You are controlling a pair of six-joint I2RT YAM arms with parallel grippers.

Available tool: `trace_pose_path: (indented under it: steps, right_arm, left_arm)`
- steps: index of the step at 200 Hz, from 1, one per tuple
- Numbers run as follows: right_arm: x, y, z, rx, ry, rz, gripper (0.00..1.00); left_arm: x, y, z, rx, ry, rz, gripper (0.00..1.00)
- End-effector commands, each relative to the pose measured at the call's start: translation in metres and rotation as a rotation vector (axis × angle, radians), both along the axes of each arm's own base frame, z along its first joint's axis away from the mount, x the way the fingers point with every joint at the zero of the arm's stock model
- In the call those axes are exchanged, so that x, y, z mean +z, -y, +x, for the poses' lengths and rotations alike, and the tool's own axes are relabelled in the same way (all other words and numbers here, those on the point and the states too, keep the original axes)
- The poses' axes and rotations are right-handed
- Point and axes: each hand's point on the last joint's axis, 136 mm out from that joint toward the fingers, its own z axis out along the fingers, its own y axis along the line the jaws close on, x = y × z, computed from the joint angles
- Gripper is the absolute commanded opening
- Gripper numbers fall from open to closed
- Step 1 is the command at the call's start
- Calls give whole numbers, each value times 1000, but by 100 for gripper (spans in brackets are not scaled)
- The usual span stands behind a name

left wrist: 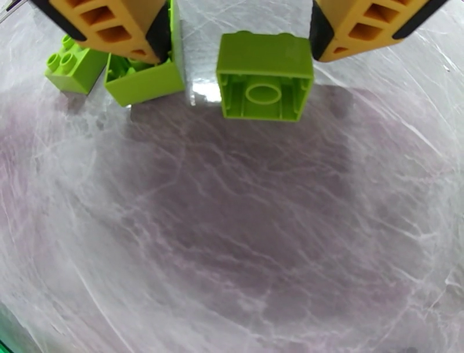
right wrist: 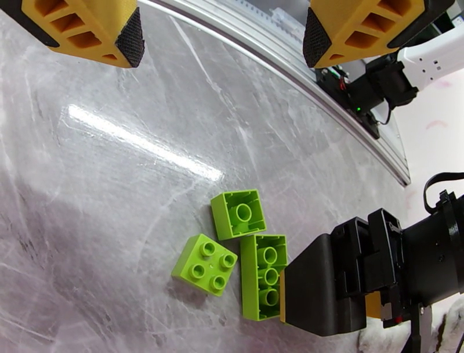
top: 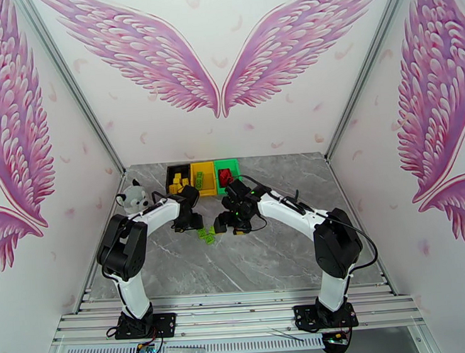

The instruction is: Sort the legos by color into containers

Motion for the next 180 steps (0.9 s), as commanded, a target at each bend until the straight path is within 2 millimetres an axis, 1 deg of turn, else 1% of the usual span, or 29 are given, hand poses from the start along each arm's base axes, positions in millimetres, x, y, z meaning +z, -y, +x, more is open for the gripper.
trace_pose_path:
  steps: [1,30,46,72,101,111,112,114,121,159,180]
  right_arm:
    - [2,-3,3,20,11,-6,78]
    - [2,-4,3,19,12,-5,78]
    - [2,-3,4,15,14,-8,78]
    - [4,-3,4,12,17,-6,77]
    - [4,-2,4,11,18,-8,77]
    - [4,-1,3,8,16,-9,76]
    - [4,-1,3,8,16,-9,76]
    - [3,-1,3,8,16,-10,76]
    - [3,-1,3,8,16,-11,76]
    - [4,0,4,4,18,-14,76]
    - [4,0,4,3,16,-16,76]
  left_arm:
    - [30,2,8,-17,77,-32,68]
    - [37,2,10,-17,101,-55,66]
    - [35,-1,11,-15,93,-46,65]
    - [23,-10,11,-1,54,-17,60]
    - [12,-17,10,21,24,0,59]
    - [8,-16,10,19,14,-6,59]
    - [12,-14,15,19,28,-13,59]
    - [15,-12,18,17,37,-18,59]
    - [15,-10,20,14,38,-26,59]
    - [6,-9,20,11,17,-25,55]
    - [2,-7,19,8,8,-27,49]
